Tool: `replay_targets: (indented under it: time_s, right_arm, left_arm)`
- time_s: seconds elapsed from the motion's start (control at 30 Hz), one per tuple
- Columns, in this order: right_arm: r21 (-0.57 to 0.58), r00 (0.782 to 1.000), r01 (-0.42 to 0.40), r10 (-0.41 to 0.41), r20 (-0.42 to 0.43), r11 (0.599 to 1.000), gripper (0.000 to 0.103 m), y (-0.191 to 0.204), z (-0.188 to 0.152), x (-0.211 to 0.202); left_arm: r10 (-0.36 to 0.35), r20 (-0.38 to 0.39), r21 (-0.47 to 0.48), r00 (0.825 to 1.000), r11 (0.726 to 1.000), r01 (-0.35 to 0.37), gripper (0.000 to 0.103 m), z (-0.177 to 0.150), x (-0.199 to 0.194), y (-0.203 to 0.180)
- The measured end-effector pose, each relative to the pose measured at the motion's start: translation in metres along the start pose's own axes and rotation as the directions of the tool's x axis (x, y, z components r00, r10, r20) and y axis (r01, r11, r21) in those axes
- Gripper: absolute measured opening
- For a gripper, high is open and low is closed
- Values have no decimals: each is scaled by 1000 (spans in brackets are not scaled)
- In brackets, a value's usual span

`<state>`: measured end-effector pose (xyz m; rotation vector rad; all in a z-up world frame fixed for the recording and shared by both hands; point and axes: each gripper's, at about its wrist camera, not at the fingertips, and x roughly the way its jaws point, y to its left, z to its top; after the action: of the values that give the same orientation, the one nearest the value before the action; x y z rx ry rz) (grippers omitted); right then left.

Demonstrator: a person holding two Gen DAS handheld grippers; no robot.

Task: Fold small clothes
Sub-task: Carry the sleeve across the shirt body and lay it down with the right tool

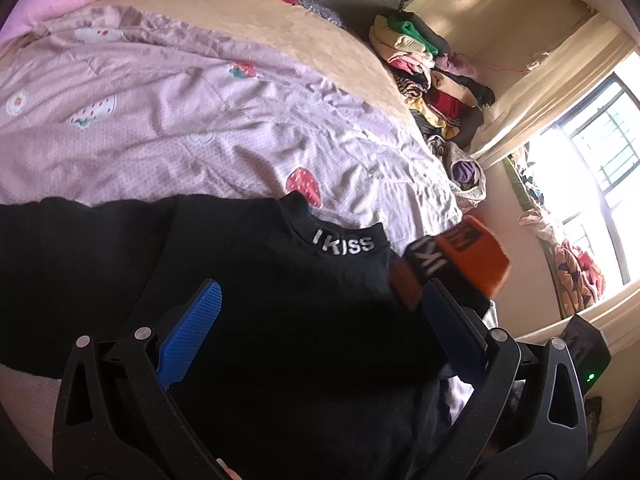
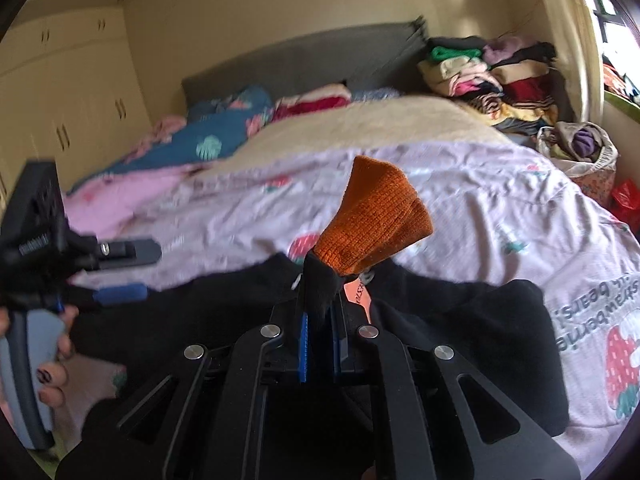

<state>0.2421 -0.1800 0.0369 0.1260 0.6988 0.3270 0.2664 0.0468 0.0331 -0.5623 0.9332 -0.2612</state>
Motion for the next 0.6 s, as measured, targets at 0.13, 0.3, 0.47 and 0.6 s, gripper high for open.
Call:
replay_targets:
  time_s: [0.13, 0.3, 0.47, 0.6]
  right_arm:
    - [-30, 997, -22, 19, -79, 999, 8, 14, -15, 23]
    - [-54, 979, -87, 75, -187, 995, 16, 25, -29, 43]
    - [-107, 953, -202, 170, -252, 973, 65, 39, -33, 41]
    - [-97, 933, -290, 259, -249, 952, 79, 33, -24, 24]
  left_arm:
    - [-19, -26, -35, 999, 999, 18, 94, -6, 10, 10]
    - [-17, -53, -68, 998, 998, 14, 94, -13, 19, 21]
    - [-7, -58, -97, 998, 995, 2, 94, -19, 20, 34]
    - [0, -74, -98, 997, 995, -7, 94, -24, 22, 37]
